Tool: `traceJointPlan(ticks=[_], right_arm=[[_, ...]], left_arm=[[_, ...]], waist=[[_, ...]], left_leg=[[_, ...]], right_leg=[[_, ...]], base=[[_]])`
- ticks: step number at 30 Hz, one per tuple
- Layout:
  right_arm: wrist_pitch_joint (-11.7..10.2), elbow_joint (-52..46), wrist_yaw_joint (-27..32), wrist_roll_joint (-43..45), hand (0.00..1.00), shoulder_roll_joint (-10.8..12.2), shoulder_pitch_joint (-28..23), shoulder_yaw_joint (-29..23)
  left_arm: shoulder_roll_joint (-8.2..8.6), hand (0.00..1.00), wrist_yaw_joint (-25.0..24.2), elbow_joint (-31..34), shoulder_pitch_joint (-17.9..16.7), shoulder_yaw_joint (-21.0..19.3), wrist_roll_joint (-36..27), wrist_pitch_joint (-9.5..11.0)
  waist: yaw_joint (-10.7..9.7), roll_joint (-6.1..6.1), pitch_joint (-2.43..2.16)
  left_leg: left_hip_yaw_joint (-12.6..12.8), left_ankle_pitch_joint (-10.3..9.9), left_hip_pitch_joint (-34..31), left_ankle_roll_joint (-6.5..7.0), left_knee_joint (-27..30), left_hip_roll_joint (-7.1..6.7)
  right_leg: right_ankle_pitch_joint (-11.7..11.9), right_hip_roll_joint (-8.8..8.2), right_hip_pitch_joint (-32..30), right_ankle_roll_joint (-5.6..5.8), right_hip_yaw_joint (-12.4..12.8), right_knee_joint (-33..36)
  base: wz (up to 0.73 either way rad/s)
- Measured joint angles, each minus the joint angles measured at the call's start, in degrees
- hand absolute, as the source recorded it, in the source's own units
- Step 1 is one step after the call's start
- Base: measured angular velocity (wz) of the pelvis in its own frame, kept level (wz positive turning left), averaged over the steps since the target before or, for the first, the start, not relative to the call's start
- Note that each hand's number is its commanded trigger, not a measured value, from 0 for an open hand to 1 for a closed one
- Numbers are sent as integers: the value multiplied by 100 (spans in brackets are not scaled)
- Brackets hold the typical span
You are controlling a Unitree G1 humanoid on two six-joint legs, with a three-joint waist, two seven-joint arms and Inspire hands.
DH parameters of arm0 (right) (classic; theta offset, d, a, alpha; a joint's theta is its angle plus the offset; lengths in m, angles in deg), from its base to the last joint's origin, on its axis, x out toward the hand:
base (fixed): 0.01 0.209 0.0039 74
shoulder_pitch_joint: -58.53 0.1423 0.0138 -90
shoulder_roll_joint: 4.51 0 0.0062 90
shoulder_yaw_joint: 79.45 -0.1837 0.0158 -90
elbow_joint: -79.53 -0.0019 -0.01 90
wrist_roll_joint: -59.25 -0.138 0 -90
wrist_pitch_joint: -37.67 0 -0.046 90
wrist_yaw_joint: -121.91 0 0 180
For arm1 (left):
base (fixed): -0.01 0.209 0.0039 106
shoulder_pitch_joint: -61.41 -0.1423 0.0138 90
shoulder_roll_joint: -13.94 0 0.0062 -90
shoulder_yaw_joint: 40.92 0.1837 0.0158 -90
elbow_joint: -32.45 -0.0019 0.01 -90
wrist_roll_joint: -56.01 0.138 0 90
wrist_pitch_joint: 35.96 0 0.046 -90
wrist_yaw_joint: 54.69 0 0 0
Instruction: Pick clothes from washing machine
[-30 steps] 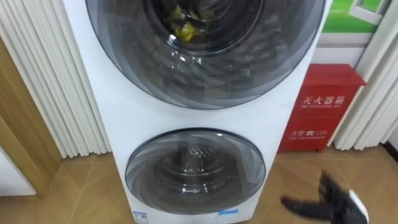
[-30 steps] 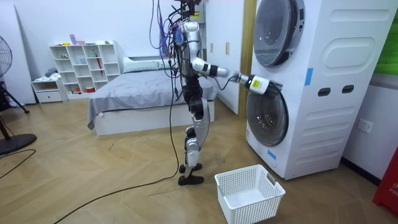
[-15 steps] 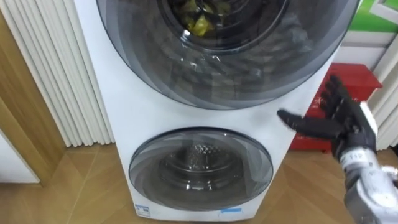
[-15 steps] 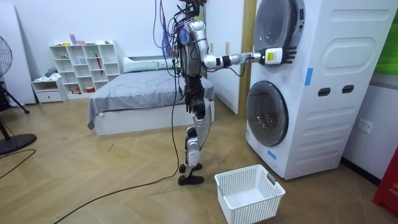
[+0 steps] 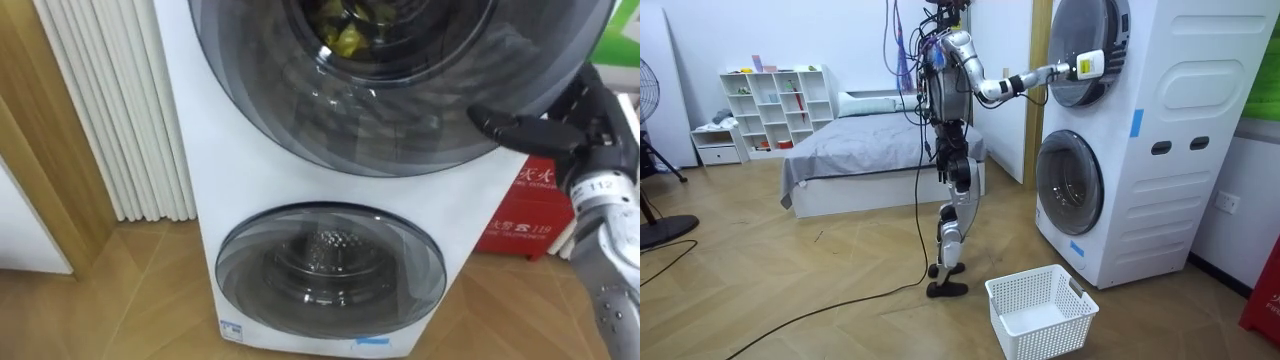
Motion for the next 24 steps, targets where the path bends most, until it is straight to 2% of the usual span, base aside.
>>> traceJointPlan(ticks=[3,7,12,15,21,24], right_arm=[[0,13,35,-14,0,-130,51,1],[2,358,116,42,0,-221,560,1],[12,431,152,137,0,-233,678,3],[51,430,197,381,0,-231,715,81],[57,370,201,355,0,-229,714,255],[142,127,224,509,0,-221,650,361]], left_arm=[[-28,0,-1,43,3,-7,28,-10],[-32,0,-29,43,-23,-140,43,-51],[-31,0,-58,38,-86,-148,44,-144],[-32,0,-52,36,-87,-178,41,-157],[-27,0,59,28,-16,-153,85,-175],[-60,0,120,34,12,-35,76,-142]], waist=[[45,11,9],[61,40,23],[80,105,8],[114,139,-12],[100,130,-13],[83,129,-12]], left_leg=[[1,0,-37,0,16,-10],[5,0,-211,0,101,-16],[2,0,-312,0,155,-20],[9,5,-314,-4,159,-20],[73,17,-263,-20,134,-4],[124,22,-216,-27,89,10]], right_leg=[[0,-15,-27,1,-69,4],[0,-30,-169,1,-175,6],[0,-46,-239,1,-307,12],[0,-48,-245,1,-289,20],[0,-36,-231,0,-210,20],[3,-23,-230,-4,-130,17]], base=[[-1],[0],[0],[0],[-7],[-16]])
